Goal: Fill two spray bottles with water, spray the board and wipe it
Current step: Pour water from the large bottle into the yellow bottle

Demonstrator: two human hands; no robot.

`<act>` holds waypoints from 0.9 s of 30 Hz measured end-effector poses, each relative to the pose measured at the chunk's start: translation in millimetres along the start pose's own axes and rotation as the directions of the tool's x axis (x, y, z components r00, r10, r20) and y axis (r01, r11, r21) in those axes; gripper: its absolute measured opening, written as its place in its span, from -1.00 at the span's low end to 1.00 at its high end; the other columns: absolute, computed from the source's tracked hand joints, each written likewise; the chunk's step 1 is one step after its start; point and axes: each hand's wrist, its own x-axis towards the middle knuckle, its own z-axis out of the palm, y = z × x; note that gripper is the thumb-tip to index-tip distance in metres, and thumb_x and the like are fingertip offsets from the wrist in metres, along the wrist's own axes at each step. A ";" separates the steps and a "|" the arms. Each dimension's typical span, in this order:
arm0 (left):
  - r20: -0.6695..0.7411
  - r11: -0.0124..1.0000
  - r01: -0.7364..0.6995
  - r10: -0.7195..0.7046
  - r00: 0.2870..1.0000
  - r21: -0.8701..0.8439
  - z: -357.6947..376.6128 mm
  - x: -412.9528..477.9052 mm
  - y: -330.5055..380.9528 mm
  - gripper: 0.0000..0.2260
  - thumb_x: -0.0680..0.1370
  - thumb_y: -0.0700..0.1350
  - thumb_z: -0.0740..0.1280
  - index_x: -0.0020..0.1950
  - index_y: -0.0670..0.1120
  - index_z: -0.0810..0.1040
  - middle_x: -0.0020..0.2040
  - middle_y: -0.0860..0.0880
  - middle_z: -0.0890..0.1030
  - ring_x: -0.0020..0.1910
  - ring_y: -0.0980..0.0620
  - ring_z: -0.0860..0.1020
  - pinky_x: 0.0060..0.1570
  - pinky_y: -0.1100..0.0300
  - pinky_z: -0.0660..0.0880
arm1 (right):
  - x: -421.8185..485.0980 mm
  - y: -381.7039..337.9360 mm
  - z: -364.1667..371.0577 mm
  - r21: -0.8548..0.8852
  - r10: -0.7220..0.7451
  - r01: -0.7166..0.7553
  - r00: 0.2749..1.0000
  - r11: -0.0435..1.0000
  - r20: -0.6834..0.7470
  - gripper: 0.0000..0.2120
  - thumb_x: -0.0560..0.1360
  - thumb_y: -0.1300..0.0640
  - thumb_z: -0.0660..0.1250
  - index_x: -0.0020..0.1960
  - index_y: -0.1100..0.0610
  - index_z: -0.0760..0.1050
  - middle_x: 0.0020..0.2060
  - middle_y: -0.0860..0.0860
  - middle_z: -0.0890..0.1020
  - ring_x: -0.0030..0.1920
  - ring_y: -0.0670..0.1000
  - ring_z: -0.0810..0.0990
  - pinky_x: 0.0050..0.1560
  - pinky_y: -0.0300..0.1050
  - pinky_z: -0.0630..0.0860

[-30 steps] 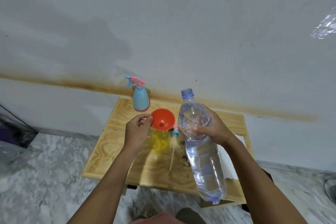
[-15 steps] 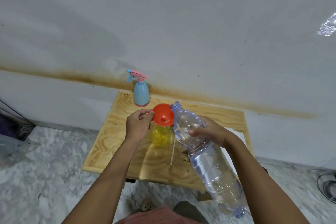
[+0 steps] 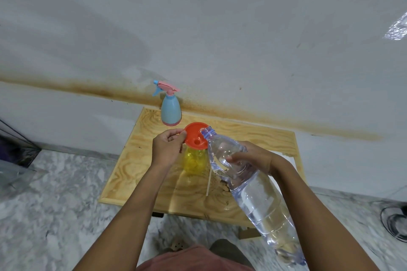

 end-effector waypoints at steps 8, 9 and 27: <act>0.002 1.000 0.000 0.000 1.000 0.006 -0.7 0.0 0.6 -0.93 0.55 -0.18 0.43 0.01 -0.15 0.65 -0.36 -0.04 0.57 -0.54 0.16 0.45 -0.40 0.27 0.48 | -4.2 -1.2 -0.6 0.021 0.001 -0.001 1.000 1.000 0.005 -0.89 0.32 -0.18 0.44 -0.17 -0.24 0.63 -0.39 -0.18 0.60 -0.37 -0.15 0.55 -0.16 -0.15 0.43; 0.003 1.000 -0.001 0.001 1.000 0.005 -0.5 -0.2 0.6 -0.92 0.55 -0.18 0.43 0.01 -0.15 0.65 -0.36 -0.03 0.57 -0.54 0.17 0.45 -0.41 0.28 0.48 | -6.6 -4.4 0.8 0.010 -0.002 0.002 1.000 1.000 0.019 -0.98 0.34 -0.15 0.42 -0.26 -0.27 0.62 -0.43 -0.21 0.58 -0.40 -0.21 0.51 -0.18 -0.19 0.39; -0.005 1.000 -0.015 0.015 1.000 0.004 -0.3 -1.2 0.2 -0.90 0.55 -0.20 0.43 0.03 -0.20 0.65 -0.36 -0.06 0.55 -0.55 0.16 0.43 -0.43 0.26 0.47 | -15.1 -12.4 1.3 0.031 -0.015 0.014 0.999 0.999 0.032 -0.83 0.36 -0.03 0.41 -0.32 -0.31 0.60 -0.45 -0.25 0.57 -0.41 -0.27 0.51 -0.21 -0.26 0.37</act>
